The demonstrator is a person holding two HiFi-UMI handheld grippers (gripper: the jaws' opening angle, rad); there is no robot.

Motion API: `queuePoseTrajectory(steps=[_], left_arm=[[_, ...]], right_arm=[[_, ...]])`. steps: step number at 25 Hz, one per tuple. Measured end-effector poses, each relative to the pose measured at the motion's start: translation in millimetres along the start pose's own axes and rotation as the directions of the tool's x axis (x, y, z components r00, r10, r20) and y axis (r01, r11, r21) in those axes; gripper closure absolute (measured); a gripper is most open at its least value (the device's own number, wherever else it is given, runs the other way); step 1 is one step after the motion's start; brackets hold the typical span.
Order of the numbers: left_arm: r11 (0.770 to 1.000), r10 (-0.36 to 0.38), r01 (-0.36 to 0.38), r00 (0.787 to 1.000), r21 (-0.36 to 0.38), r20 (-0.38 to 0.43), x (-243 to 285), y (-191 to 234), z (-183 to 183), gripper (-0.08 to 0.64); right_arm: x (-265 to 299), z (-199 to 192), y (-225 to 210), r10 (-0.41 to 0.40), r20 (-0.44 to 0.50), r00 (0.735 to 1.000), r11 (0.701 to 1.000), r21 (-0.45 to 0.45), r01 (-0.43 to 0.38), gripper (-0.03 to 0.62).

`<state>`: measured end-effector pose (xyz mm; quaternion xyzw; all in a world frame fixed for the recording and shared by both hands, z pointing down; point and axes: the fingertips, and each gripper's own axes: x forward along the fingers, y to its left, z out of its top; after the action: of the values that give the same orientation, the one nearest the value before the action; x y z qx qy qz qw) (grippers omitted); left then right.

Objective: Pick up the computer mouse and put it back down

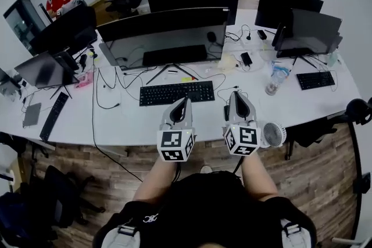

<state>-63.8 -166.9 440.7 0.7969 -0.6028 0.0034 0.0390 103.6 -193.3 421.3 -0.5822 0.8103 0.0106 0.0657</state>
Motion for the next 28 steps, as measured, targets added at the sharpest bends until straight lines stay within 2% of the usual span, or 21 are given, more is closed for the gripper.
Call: queuePoseTrajectory(steps=[11, 17, 23, 28], left_arm=[[1.0, 0.005, -0.006, 0.997, -0.022, -0.071, 52, 16, -19, 0.506], [0.999, -0.026, 0.023, 0.994, -0.024, -0.104, 72, 23, -27, 0.506], [0.998, -0.049, 0.045, 0.991, -0.034, -0.128, 85, 35, -32, 0.506], [0.998, -0.057, 0.054, 0.989, -0.026, -0.135, 94, 45, -32, 0.506]], right_arm=[[51, -35, -18, 0.02, -0.074, 0.997, 1.0, 0.001, -0.02, 0.584], [70, -72, -26, -0.008, -0.156, 0.988, 1.0, -0.015, 0.006, 0.51], [75, -137, -34, -0.029, -0.314, 0.949, 0.999, -0.035, 0.019, 0.473], [74, -187, -47, -0.065, -0.439, 0.896, 0.997, -0.064, 0.041, 0.436]])
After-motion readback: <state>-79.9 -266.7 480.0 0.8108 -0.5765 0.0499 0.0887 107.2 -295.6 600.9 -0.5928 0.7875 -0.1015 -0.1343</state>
